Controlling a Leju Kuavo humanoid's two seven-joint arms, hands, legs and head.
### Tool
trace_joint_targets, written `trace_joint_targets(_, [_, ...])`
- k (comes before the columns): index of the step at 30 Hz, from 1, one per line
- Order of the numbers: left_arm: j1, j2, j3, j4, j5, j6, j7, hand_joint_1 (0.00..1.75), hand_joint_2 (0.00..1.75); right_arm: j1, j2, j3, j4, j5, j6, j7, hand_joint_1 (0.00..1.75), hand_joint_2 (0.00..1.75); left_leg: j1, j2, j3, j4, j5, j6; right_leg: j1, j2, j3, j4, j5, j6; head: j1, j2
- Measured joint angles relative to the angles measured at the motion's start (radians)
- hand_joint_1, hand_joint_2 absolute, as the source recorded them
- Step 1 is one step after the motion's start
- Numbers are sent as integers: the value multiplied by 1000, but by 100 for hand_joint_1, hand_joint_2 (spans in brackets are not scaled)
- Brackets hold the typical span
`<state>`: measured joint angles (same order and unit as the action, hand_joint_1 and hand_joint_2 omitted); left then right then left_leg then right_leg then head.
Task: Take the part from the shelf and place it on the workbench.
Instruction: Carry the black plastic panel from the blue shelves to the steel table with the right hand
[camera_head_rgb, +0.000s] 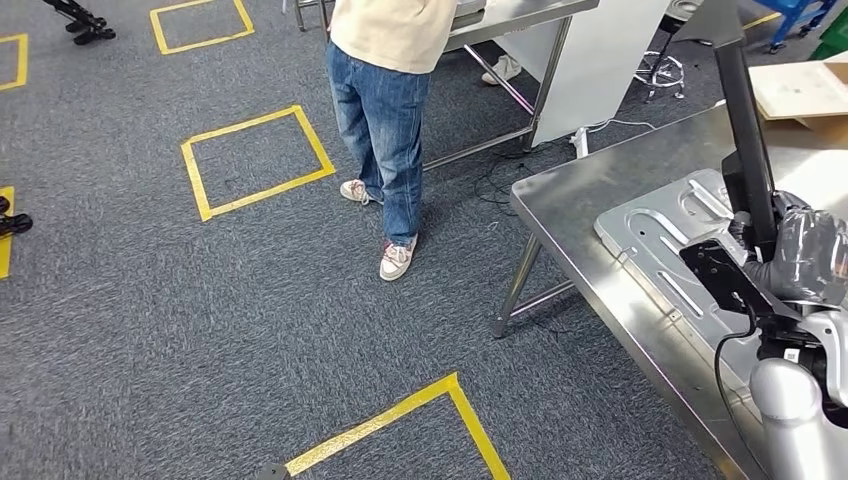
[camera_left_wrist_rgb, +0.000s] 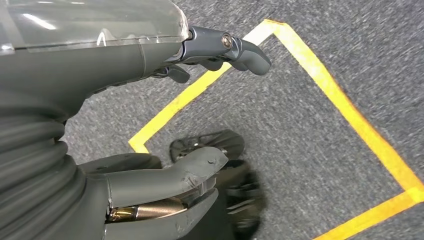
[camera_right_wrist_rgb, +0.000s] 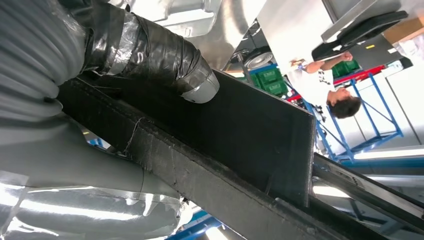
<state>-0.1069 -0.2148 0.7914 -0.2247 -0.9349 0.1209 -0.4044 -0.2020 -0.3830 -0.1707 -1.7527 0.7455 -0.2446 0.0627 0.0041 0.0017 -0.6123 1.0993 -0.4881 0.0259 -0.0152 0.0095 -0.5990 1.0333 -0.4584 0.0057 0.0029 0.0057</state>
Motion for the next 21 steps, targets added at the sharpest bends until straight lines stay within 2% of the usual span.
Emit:
trace_joint_targets(1, [-1,0,0,0,0,0,0,0,175,0,-1,-1,3,-13,-1,0,175,175,-1,-3,16,-38,11,3,1,3,-2,3,-1,5,0,0])
trace_joint_targets(2, [-1,0,0,0,0,0,0,0,175,2,-2,-2,6,-25,-2,0,175,175,-4,-6,23,-54,11,6,1,5,-5,4,-1,10,0,0])
trace_joint_targets(4, [0,0,0,0,1,0,0,0,175,8,-6,-8,10,-45,-4,-2,175,175,-6,-4,24,-62,15,14,-1,8,-6,2,1,22,0,0])
trace_joint_targets(6, [-1,-1,0,0,1,0,0,0,175,15,-9,-18,13,-69,-5,-7,175,175,-3,2,29,-74,22,27,-4,6,-14,23,-16,33,0,0])
trace_joint_targets(7, [-2,-1,1,0,1,0,0,0,175,18,-11,-24,14,-84,-7,-12,175,175,-1,6,31,-79,25,32,-5,4,-31,58,-38,37,0,0])
trace_joint_targets(9, [-2,-1,1,0,0,0,0,0,175,27,-10,-36,15,-115,-12,-23,175,175,-2,15,33,-81,25,37,-7,1,-89,178,-96,44,1,0])
trace_joint_targets(10, [-2,-1,1,0,0,1,0,0,175,35,-7,-41,16,-126,-16,-28,175,175,-3,20,33,-81,24,38,-8,1,-119,233,-114,46,0,0])
trace_joint_targets(11, [-1,-1,1,0,-1,1,0,0,175,45,-4,-43,17,-134,-20,-32,175,175,-3,27,34,-81,22,38,-8,-1,-135,261,-115,48,0,0])
trace_joint_targets(12, [0,-1,1,0,-1,2,0,0,175,55,0,-45,18,-138,-23,-35,175,175,-3,35,36,-80,20,38,-8,-4,-134,253,-97,48,0,0])
trace_joint_targets(13, [0,-1,1,0,-2,3,0,0,175,62,3,-47,19,-139,-25,-37,175,175,-4,44,39,-80,18,37,-8,-13,-112,204,-64,47,0,0])
trace_joint_targets(15, [0,-2,1,0,-4,4,0,0,175,66,6,-52,19,-139,-26,-38,175,175,-8,61,47,-80,11,30,-1,-58,-45,69,-3,39,1,0])
trace_joint_targets(16, [0,-2,1,0,-4,5,0,0,175,66,7,-55,19,-138,-26,-38,175,175,-11,70,50,-79,7,25,4,-75,-23,22,13,33,0,0])
trace_joint_targets(17, [-1,-2,1,0,-4,5,0,0,175,65,7,-58,19,-136,-26,-37,175,175,-14,79,53,-79,4,20,9,-83,-14,0,16,27,0,0])
trace_joint_targets(19, [-2,-2,1,0,-4,5,0,0,175,65,7,-60,19,-130,-24,-33,175,175,-16,102,58,-81,-1,11,13,-61,-17,-5,16,15,0,0])
trace_joint_targets(20, [-3,-2,1,0,-5,5,0,0,175,66,6,-61,19,-128,-23,-30,175,175,-15,104,60,-78,-7,5,10,-49,-16,-9,19,10,0,0])
trace_joint_targets(21, [-3,-2,1,0,-5,5,0,0,175,66,5,-62,19,-126,-22,-28,175,175,-14,92,57,-64,-20,0,7,-36,-14,-13,21,3,0,0])
